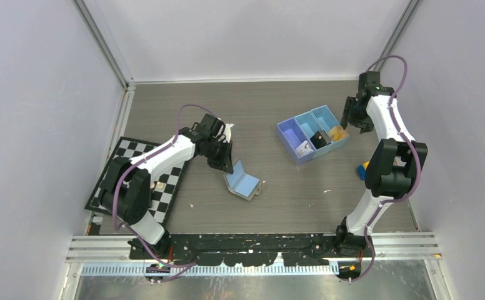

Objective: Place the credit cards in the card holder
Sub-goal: Pick up the credit card from the storage box.

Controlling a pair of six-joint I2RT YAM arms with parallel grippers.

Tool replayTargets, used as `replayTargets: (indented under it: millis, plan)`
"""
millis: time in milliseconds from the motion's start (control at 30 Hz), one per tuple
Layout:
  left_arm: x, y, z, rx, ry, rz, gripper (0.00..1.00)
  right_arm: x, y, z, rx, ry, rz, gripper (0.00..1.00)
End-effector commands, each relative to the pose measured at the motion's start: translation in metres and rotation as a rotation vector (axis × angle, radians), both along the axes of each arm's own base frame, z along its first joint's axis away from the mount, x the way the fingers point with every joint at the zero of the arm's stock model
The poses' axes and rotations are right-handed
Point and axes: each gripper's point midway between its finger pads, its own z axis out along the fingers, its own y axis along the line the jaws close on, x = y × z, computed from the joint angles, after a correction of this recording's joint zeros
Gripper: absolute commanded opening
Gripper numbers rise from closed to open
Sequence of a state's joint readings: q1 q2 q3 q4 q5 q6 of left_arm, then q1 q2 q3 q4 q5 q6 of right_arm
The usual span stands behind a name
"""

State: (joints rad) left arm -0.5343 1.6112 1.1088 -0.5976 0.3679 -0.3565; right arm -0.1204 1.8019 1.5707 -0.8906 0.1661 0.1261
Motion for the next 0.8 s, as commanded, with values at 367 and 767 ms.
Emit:
replayTargets:
  millis: [367,767]
  plan:
    - [0.0,-0.008,0.012,-0.048,-0.001,-0.042,0.0,0.0,0.003,-0.006,0.011,0.032,0.238,0.66]
    - [-0.001,-0.009,0.005,-0.04,0.023,-0.047,0.0,0.012,0.018,-0.034,0.086,0.08,0.359,0.67]
